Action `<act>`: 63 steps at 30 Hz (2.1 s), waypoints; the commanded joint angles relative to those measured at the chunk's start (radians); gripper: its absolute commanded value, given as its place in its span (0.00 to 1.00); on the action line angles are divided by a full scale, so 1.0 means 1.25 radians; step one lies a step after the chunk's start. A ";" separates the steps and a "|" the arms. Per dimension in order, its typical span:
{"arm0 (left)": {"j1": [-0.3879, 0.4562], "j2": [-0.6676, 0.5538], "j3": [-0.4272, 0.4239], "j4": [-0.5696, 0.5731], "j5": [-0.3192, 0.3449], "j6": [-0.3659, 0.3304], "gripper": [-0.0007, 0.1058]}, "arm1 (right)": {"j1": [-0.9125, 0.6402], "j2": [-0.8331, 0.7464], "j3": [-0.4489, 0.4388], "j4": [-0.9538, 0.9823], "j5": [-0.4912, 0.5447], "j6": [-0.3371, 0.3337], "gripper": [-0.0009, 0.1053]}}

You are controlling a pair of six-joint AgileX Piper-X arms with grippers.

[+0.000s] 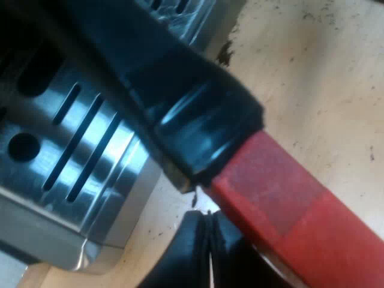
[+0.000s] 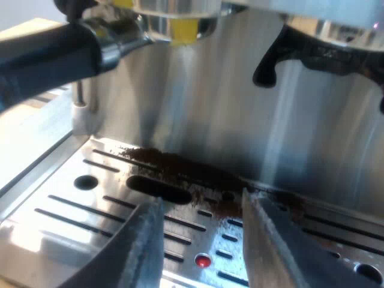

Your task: Put the handle in the coffee machine

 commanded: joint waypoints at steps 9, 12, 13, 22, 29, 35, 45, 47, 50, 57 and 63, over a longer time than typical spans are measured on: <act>-0.107 -0.013 -0.002 -0.013 0.085 0.059 0.01 | 0.017 -0.265 0.000 0.343 -0.118 0.087 0.35; -0.121 -0.013 -0.002 -0.046 0.085 0.059 0.01 | 0.017 -0.343 0.000 0.414 -0.179 0.093 0.40; -0.123 -0.013 -0.002 -0.051 0.085 0.059 0.01 | 0.017 -0.364 0.000 0.423 -0.191 0.094 0.43; -0.131 -0.013 -0.002 -0.157 0.158 0.048 0.01 | 0.017 -0.493 0.000 0.441 -0.293 0.094 0.53; -0.131 -0.013 -0.002 -0.243 0.180 -0.029 0.01 | 0.017 -0.491 0.000 0.441 -0.331 0.091 0.53; -0.122 -0.013 -0.002 -0.227 0.187 -0.073 0.01 | 0.017 -0.491 0.000 0.441 -0.331 0.091 0.53; 0.071 -0.084 -0.004 -0.039 0.094 -0.041 0.01 | 0.015 -0.491 -0.009 0.447 -0.322 0.094 0.53; 0.103 -0.117 -0.008 -0.024 0.092 -0.041 0.03 | 0.015 -0.491 -0.018 0.460 -0.320 0.094 0.53; 0.145 -0.150 -0.023 0.002 0.081 -0.043 0.16 | 0.015 -0.491 -0.040 0.513 -0.327 0.094 0.53; 0.221 -0.250 -0.056 0.010 0.076 -0.136 0.60 | 0.000 -0.491 -0.103 0.622 -0.355 0.094 0.53; 0.241 -0.289 -0.129 0.010 0.076 -0.214 0.64 | -0.088 -0.491 -0.208 0.752 -0.363 0.094 0.53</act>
